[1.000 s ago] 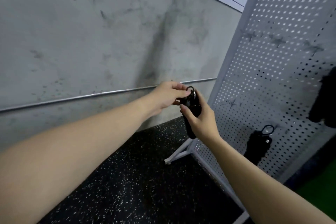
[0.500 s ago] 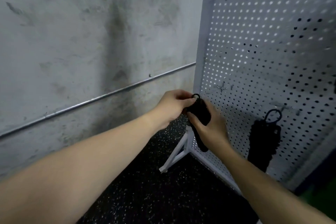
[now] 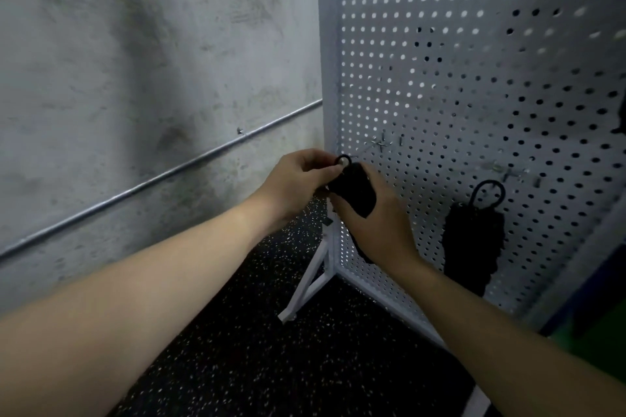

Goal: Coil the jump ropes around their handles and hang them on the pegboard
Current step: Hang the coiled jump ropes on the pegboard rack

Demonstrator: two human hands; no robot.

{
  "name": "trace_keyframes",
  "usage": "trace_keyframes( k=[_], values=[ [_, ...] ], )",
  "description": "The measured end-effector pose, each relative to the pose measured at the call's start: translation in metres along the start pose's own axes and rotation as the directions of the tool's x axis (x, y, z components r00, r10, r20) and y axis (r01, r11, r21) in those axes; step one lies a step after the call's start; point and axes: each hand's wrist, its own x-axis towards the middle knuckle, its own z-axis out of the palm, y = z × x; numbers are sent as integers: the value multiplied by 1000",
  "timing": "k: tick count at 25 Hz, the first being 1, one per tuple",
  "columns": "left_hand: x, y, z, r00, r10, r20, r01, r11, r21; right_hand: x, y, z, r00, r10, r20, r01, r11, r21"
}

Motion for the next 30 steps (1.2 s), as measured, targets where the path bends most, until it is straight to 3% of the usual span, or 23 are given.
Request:
trace_keyframes(
  k=[8,19,30],
  values=[
    [4,0,-2,998,-42,49,44,998,-39,2,7,1,1000,-16,-6,15,999,-33],
    [3,6,4,997,-71,8,71,995,-70,7,0,-5,1000,0,-13,0,1000,-18],
    [26,3,20,995,-78,60,72,992,103,14,14,-9,990,132,-40,-129,990,62]
  ],
)
